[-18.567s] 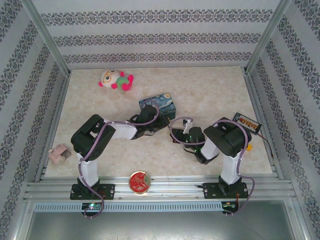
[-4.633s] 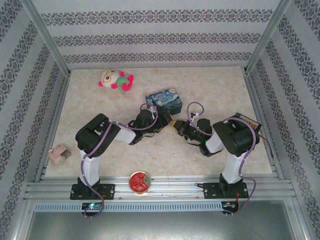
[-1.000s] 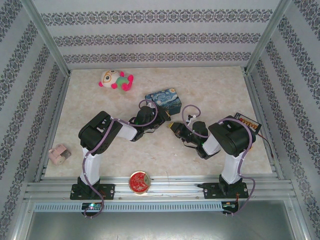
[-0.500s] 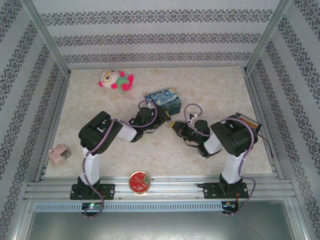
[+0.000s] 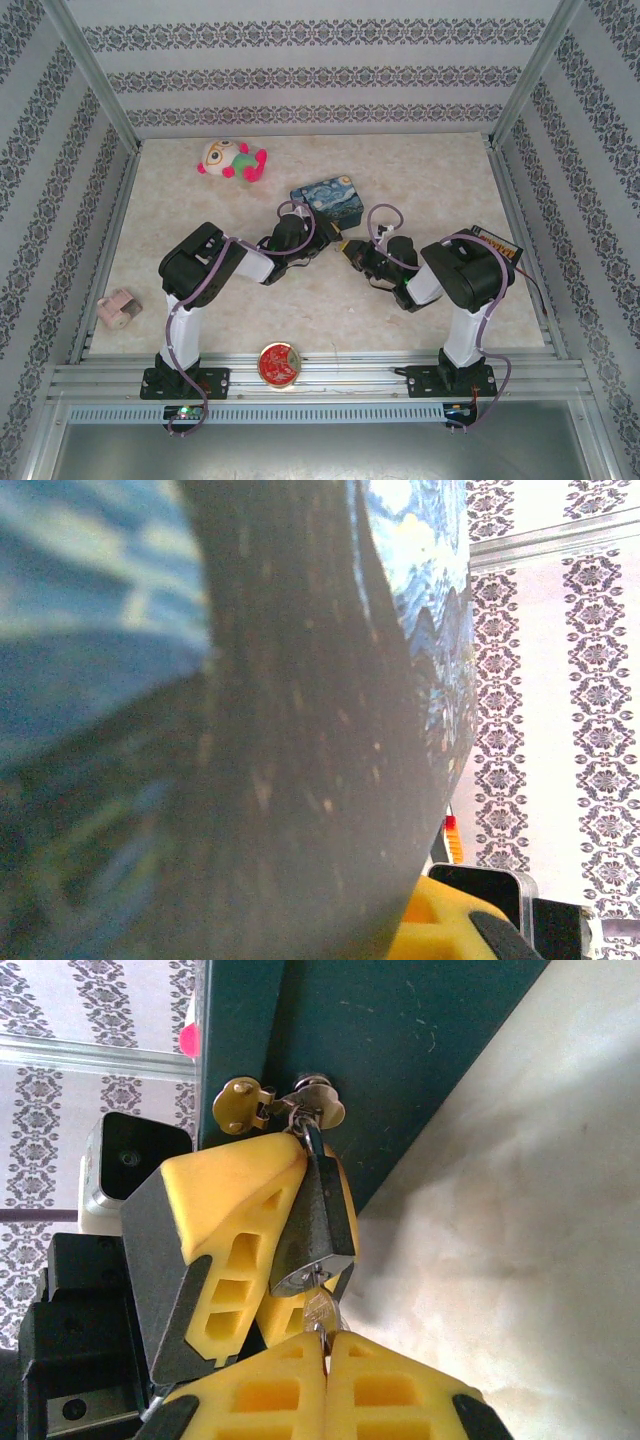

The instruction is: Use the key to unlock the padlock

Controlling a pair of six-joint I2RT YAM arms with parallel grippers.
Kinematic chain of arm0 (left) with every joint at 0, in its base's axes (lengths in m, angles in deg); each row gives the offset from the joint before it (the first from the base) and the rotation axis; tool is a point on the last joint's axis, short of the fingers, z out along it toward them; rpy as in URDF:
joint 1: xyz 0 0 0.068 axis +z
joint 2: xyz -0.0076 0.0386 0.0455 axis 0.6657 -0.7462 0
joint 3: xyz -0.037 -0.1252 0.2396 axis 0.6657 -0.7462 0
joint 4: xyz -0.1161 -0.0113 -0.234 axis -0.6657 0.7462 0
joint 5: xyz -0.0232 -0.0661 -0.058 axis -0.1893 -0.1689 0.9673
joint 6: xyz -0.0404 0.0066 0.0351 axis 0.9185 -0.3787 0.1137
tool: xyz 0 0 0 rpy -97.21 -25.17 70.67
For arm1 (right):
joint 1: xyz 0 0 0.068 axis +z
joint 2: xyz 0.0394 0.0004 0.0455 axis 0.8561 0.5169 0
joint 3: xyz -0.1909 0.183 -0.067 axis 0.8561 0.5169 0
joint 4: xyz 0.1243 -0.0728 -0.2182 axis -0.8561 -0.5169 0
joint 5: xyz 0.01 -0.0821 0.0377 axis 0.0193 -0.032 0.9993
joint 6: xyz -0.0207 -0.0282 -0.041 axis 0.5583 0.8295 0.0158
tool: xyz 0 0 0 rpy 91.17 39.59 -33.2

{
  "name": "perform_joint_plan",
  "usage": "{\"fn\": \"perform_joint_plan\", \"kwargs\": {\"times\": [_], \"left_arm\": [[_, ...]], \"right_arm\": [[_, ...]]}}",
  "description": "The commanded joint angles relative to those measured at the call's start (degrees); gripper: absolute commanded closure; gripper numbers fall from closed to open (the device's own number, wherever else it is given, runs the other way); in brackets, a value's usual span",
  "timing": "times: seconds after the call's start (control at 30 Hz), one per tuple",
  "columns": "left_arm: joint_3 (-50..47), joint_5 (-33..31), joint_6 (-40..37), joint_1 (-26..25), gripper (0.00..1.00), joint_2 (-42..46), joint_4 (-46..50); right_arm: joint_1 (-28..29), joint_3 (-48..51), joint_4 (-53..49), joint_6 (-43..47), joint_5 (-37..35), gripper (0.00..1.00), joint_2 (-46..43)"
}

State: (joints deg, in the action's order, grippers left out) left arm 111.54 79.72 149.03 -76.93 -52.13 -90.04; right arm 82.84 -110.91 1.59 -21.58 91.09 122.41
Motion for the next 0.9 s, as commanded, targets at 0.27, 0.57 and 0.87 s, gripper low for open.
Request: {"fn": "perform_joint_plan", "kwargs": {"times": [0.27,0.57,0.87], "left_arm": [[-0.49,8.6,0.98,-2.87,1.0,-1.03,2.77],[0.47,9.97,0.68,-3.46,1.0,-1.16,4.36],[0.91,10.87,-0.17,-3.82,1.0,-0.52,5.63]], "right_arm": [[-2.25,-3.63,6.19,3.22,-5.17,0.91,-1.44],[-2.57,-4.67,5.04,5.52,-4.66,0.9,0.57],[-3.35,-9.62,-1.43,8.43,-2.15,0.84,1.33]]}}
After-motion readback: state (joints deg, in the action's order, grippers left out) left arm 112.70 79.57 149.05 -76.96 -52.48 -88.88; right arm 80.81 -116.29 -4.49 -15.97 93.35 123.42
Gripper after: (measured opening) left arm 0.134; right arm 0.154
